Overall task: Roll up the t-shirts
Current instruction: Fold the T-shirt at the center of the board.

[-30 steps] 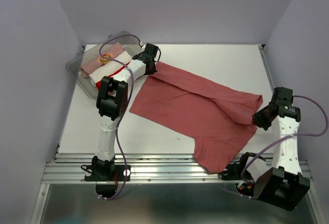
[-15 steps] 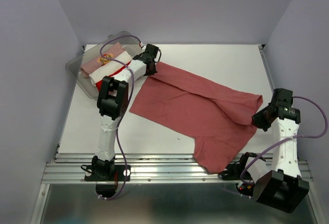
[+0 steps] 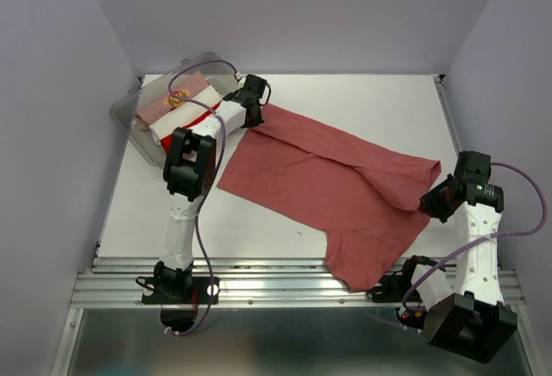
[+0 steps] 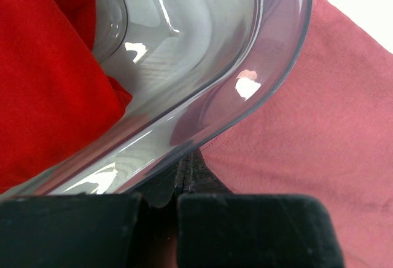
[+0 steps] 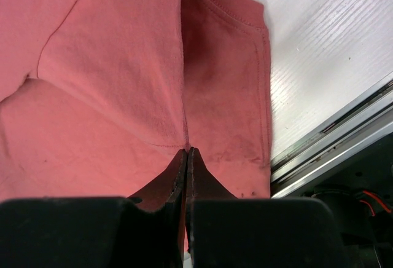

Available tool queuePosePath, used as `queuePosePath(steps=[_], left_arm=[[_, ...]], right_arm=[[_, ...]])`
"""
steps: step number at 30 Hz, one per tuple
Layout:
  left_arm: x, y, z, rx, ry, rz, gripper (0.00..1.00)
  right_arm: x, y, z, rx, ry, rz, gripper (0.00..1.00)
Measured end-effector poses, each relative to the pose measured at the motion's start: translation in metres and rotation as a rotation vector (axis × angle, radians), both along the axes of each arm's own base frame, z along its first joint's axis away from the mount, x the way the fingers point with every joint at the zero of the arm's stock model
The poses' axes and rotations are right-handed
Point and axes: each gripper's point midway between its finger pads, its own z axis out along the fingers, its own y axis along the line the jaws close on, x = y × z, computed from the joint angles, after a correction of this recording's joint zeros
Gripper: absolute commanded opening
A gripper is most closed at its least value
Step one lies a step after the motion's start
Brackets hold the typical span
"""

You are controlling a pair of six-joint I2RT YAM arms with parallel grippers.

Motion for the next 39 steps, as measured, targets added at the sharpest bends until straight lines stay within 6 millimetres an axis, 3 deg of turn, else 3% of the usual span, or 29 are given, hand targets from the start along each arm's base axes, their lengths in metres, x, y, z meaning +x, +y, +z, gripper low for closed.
queuePosePath(steps=[10,11,12,13,14,15,17,19,21,25,31,34,39], left_arm=[[0.000,0.000,-0.003,0.002,0.005,-0.001,0.00],[0.000,0.000,-0.002,0.002,0.005,-0.002,0.00],[0.000,0.000,-0.002,0.002,0.005,-0.002,0.00],[0.000,0.000,-0.003,0.002,0.006,-0.001,0.00],[0.000,0.000,-0.003,0.002,0.006,-0.001,0.00],[0.000,0.000,-0.002,0.003,0.006,-0.002,0.00],[0.000,-0.001,-0.003,0.002,0.007,-0.003,0.02],[0.000,-0.001,-0.002,0.002,0.008,-0.005,0.14],[0.000,-0.001,-0.002,0.001,0.009,-0.010,0.20],[-0.001,-0.004,-0.001,-0.009,0.011,-0.020,0.28],[-0.001,-0.009,0.002,-0.024,0.011,-0.032,0.43],[-0.003,-0.015,0.006,-0.025,0.004,-0.047,0.48],[-0.003,-0.028,0.023,-0.032,-0.032,-0.070,0.49]], right_arm=[[-0.006,0.005,-0.002,0.007,0.025,0.032,0.01],[-0.006,0.005,-0.002,0.008,0.027,0.034,0.04],[-0.006,0.005,-0.002,0.008,0.027,0.036,0.22],[-0.007,0.005,-0.002,0.007,0.028,0.037,0.26],[-0.007,0.006,-0.002,0.009,0.028,0.035,0.39],[-0.007,0.006,-0.003,0.006,0.032,0.041,0.45],[-0.008,0.005,-0.003,0.003,0.037,0.043,0.48],[-0.008,0.004,-0.003,0.001,0.042,0.038,0.54],[-0.007,0.003,-0.003,-0.004,0.048,0.035,0.60],[0.001,-0.005,0.006,-0.031,0.043,0.024,0.56],[0.039,-0.021,0.023,-0.070,-0.027,0.004,0.35],[0.067,-0.032,0.012,-0.069,-0.022,-0.008,0.27],[0.111,-0.047,-0.025,-0.053,0.015,-0.017,0.17]])
